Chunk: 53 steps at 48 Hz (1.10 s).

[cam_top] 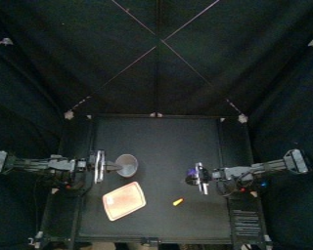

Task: Pick the shrimp then place it in the grey bowl
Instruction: Pick the shrimp

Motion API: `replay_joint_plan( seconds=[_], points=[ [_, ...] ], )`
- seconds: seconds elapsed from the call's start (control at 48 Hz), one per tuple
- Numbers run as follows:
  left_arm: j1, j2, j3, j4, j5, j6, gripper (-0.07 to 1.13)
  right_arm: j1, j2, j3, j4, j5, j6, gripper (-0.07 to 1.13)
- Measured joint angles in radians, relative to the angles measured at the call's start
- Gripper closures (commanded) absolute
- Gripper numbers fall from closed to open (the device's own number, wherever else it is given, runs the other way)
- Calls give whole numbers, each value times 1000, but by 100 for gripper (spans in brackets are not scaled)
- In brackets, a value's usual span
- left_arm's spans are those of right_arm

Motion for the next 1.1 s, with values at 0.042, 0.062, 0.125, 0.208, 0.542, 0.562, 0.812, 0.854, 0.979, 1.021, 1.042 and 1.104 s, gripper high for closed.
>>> replay_joint_plan(
  seconds=[0.042, 0.062, 0.125, 0.208, 0.542, 0.562, 0.812, 0.854, 0.979, 1.021, 1.042, 1.104],
  points=[
    [0, 2, 0, -5, 0, 2, 100, 20, 23, -12, 0, 6, 0, 92],
    [0, 2, 0, -6, 2, 2, 100, 29, 34, -20, 0, 8, -2, 90],
    [0, 2, 0, -14, 0, 0, 100, 63, 71, -41, 2, 11, -2, 85],
    [0, 2, 0, -26, 0, 2, 100, 95, 112, -64, 5, 15, -2, 75],
    [0, 3, 0, -34, -64, 2, 93, 117, 285, -144, 58, 11, 2, 23],
    [0, 3, 0, -34, -66, 2, 92, 117, 295, -147, 63, 5, 2, 22],
    [0, 2, 3, -44, -69, 2, 80, 118, 410, -175, 71, -32, 0, 22],
    [0, 3, 6, -44, -69, 2, 80, 121, 426, -175, 71, -21, 0, 22],
    [0, 3, 15, -44, -69, 0, 80, 135, 476, -184, 71, 71, 0, 22],
    [0, 2, 18, -44, -69, 2, 80, 140, 491, -190, 67, 117, 0, 22],
    [0, 3, 20, -44, -69, 2, 80, 141, 497, -192, 67, 137, 0, 22],
    [0, 3, 21, -44, -69, 2, 80, 143, 511, -204, 64, 206, 0, 22]
  ],
)
